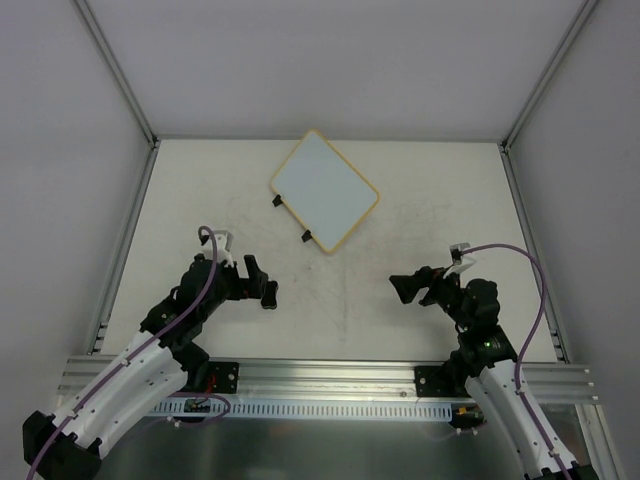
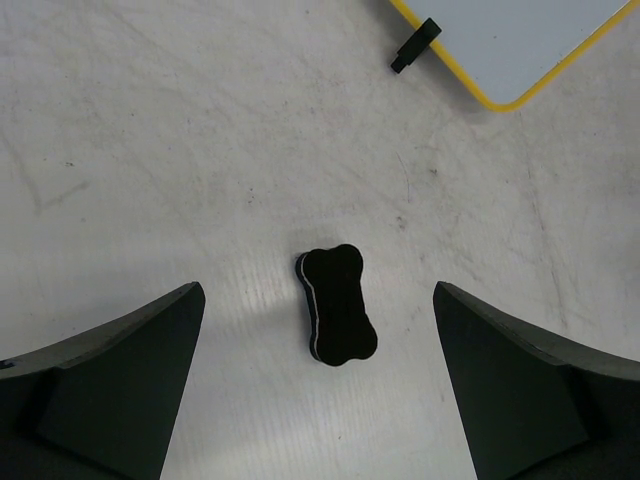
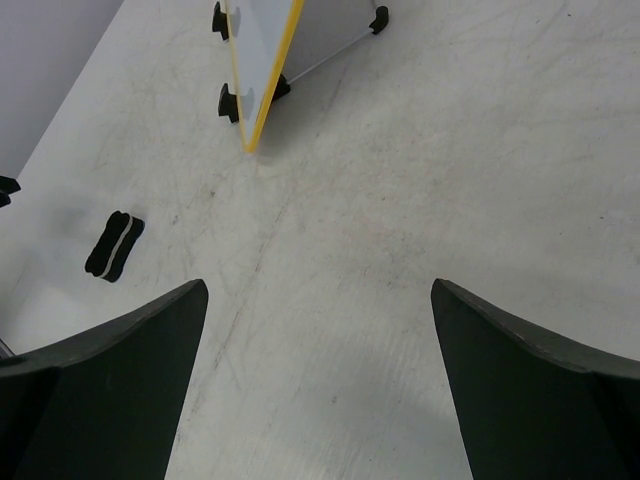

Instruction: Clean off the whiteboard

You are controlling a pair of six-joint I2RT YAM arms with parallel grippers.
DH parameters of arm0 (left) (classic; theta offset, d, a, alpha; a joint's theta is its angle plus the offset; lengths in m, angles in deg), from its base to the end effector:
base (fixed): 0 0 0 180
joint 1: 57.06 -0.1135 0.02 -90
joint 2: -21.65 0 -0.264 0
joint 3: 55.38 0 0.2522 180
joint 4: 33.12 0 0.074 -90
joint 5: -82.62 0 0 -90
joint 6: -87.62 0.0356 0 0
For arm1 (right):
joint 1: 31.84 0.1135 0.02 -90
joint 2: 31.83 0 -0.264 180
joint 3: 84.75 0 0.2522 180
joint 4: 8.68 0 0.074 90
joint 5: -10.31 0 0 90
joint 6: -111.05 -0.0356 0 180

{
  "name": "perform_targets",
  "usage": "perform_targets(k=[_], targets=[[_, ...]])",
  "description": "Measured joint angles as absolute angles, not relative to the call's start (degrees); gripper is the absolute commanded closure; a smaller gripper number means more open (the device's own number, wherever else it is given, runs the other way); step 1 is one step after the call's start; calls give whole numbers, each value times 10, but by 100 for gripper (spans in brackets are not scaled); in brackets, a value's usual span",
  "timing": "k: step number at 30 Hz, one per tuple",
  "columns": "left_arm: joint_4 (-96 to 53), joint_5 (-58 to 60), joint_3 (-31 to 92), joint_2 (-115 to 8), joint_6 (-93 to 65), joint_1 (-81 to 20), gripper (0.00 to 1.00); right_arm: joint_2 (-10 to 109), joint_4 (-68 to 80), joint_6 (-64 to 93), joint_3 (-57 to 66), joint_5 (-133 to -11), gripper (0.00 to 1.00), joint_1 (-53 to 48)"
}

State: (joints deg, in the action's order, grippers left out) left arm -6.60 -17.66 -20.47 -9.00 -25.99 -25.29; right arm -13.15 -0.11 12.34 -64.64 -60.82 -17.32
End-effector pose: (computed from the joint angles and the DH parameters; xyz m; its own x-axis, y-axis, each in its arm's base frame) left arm 0.1269 -0.0711 0.2255 -0.4463 -0.1871 -0.8751 0.2170 0.9261 -0.3087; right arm 0.1219 0.0435 0.1910 -0.2019 0.0957 -0.9747 -0.5234 0.8307 0.1900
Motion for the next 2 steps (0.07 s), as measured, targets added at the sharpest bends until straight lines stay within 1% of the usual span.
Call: perform_targets(k=[2], targets=[[-66,-177,-205,-90,-260,-253,1,-131,-1,123,-646,-610,1,-173]])
